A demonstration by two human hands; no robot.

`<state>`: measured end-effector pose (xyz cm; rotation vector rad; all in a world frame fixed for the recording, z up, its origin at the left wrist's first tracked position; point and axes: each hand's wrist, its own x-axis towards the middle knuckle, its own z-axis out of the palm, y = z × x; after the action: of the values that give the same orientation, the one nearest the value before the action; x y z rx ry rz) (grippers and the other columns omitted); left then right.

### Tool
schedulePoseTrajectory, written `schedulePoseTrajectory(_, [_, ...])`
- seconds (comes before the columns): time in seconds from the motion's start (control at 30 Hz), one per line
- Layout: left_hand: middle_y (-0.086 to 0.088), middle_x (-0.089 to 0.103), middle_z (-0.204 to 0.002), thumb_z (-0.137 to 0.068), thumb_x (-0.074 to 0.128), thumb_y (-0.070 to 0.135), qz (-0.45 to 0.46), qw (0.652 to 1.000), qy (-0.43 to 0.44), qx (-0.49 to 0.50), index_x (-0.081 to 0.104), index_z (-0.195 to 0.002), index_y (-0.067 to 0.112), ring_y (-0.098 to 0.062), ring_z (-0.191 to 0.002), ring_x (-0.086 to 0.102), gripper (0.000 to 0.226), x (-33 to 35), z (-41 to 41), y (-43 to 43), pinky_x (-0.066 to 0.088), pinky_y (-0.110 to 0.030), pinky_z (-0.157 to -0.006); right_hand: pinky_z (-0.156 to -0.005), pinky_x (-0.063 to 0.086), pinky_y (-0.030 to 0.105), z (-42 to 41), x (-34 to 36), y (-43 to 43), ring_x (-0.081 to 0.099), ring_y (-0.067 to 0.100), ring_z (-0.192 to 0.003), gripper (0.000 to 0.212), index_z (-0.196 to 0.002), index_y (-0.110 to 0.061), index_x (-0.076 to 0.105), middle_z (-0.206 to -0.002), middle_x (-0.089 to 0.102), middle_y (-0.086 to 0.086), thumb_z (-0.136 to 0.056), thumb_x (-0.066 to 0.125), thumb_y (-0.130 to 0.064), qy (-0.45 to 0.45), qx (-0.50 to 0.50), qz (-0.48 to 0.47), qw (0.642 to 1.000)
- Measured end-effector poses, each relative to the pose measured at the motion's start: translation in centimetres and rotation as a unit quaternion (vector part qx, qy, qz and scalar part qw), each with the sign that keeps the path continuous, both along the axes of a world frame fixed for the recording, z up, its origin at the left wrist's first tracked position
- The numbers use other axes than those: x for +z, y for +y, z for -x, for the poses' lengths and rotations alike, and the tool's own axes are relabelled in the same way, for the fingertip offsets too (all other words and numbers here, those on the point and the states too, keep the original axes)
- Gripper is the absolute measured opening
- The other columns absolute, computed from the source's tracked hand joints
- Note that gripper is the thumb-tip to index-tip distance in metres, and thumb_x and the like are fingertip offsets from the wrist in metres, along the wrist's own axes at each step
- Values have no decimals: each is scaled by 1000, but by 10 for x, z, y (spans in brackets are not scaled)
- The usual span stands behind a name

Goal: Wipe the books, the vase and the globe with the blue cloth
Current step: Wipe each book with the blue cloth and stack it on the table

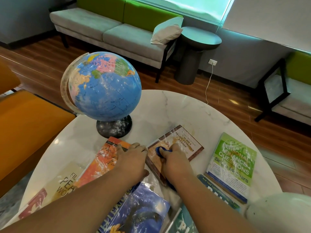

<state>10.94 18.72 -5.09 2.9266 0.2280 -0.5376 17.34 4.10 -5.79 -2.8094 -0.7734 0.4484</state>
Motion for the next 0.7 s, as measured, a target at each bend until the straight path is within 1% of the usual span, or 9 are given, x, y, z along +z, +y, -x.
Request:
schedulePoseTrajectory(0.07, [9,24,-154,-82,62,50,-2,1000,-3,-1,26,-148,24,-14,-144,13,79,-1,1,-1,11,-65,-109,-87,43,30,5,-1,-2,44,23,-101,45,-138,-30,44,-113,36,4,-94,52,-24,15,25,-1,1000])
schedulePoseTrajectory(0.13, [9,23,-155,-83,62,51,-4,1000,-5,-5,25,-148,24,-14,-144,13,79,-1,2,-1,12,-65,-109,-86,45,31,5,-1,-6,48,22,-98,37,-133,-28,51,-111,39,3,-96,49,-24,53,-3,-24,998])
schedulePoseTrajectory(0.27, [9,24,-154,-82,62,51,-1,1000,-7,-3,26,-148,24,-13,-145,13,79,0,1,1,11,-66,-109,-70,41,22,-5,-5,0,47,15,-83,42,-137,-28,46,-101,33,0,-96,48,-23,16,-58,-30,998])
schedulePoseTrajectory(0.33, [9,22,-155,-83,62,51,-3,1000,-3,-2,26,-148,24,-13,-145,11,79,0,1,0,11,-66,-109,-73,39,22,-1,-5,4,44,15,-86,42,-138,-26,45,-102,33,0,-96,48,-26,16,-33,-28,999])
schedulePoseTrajectory(0.43, [8,18,-157,-84,61,50,-4,1000,4,-4,22,-150,24,-14,-146,9,80,0,2,-1,10,-65,-110,-80,38,25,-3,-4,0,45,23,-97,45,-139,-33,46,-111,36,3,-95,49,-21,52,12,2,999])
schedulePoseTrajectory(0.5, [8,19,-157,-84,61,49,-2,1000,2,-1,23,-149,24,-14,-146,9,80,0,1,-1,10,-65,-110,-81,41,26,-7,-2,2,47,23,-96,47,-138,-34,46,-109,36,3,-95,50,-19,55,-8,8,998])
schedulePoseTrajectory(0.57, [8,21,-156,-83,61,49,-3,1000,-3,0,25,-149,24,-13,-145,11,79,0,0,-1,11,-65,-110,-84,44,30,-6,-2,7,47,25,-97,46,-140,-32,44,-110,35,4,-95,49,-22,19,4,17,1000])
schedulePoseTrajectory(0.63, [9,23,-154,-82,61,49,-3,1000,-4,-1,27,-148,24,-13,-145,12,78,0,0,-1,12,-65,-109,-82,41,30,-1,-3,8,43,24,-95,44,-139,-29,44,-108,34,3,-95,48,-24,7,29,7,1000])
schedulePoseTrajectory(0.7, [9,23,-154,-82,62,49,-1,1000,-6,-5,28,-147,24,-13,-144,12,77,-2,1,-1,12,-65,-109,-78,37,27,-1,-5,4,41,21,-91,41,-136,-28,49,-103,33,0,-96,49,-24,31,30,1,999])
